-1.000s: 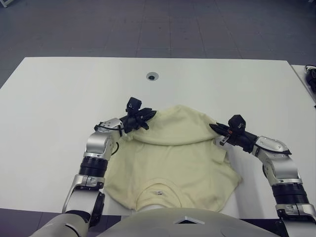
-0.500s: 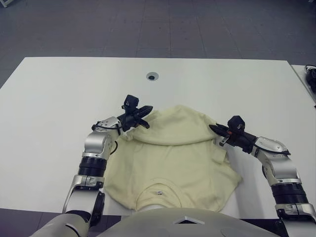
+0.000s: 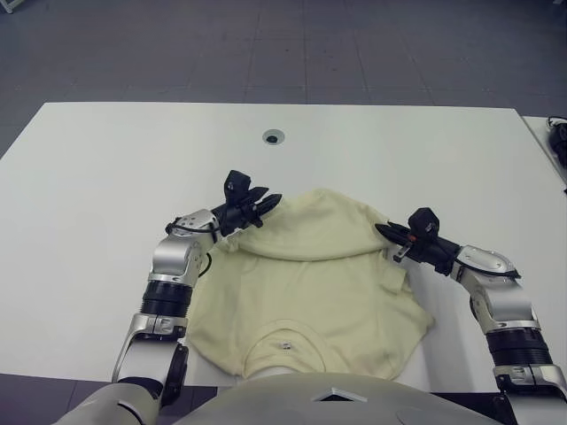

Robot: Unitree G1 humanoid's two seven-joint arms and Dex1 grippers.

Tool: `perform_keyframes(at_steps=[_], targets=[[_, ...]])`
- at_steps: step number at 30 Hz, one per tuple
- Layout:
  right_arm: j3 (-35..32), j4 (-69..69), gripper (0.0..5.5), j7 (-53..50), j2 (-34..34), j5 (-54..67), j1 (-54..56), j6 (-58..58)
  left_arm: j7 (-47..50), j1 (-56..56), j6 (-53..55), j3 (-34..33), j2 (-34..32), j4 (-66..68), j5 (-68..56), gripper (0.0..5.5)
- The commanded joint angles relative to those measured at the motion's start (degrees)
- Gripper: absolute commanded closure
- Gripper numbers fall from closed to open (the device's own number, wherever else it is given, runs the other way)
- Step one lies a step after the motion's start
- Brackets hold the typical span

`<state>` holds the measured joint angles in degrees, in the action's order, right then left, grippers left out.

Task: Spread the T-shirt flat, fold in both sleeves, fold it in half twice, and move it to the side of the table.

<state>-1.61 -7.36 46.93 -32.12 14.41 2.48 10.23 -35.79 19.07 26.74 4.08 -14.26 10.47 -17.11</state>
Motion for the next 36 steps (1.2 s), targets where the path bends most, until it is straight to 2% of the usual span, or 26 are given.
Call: perform_keyframes(at_steps=[1,4,6,17,25,36], targets=[[0.07,-0.04,5.5,-0.2,0.24,-0.43,0.27,-0.44,-0.47,0.08,-0.48,1.3,-0.59,1.23,1.59,2.43],[0.03,-0.26,5.5,-0.29,0.22,-0.54,0.28,-0.63,-0.62,-0.08,-0.88,2.19,-0.43,1.52,2.18,1.98],[0.03,-0.24,5.5,-0.4,0.2,-0.57,0.25,-0.66,-0.58,0.04,-1.09,2.42,-0.14,1.64,2.36,2.17],[0.02,-0.84,5.5,-0.78,0.27,-1.05,0.29,-1.26,-0.63,0.84,-1.95,2.32,0.65,3.26,2.65,4.21],[-0.21,-0.62,5.5,-1.06,0.5,-1.14,0.6,-1.08,-1.18,0.34,-2.41,3.14,0.64,4.15,3.48,5.47],[-0.36,-1.53,5.5,-1.75,1.15,-1.16,1.9,-1.72,-0.56,1.53,-2.59,0.99,0.54,2.48,1.8,5.47]])
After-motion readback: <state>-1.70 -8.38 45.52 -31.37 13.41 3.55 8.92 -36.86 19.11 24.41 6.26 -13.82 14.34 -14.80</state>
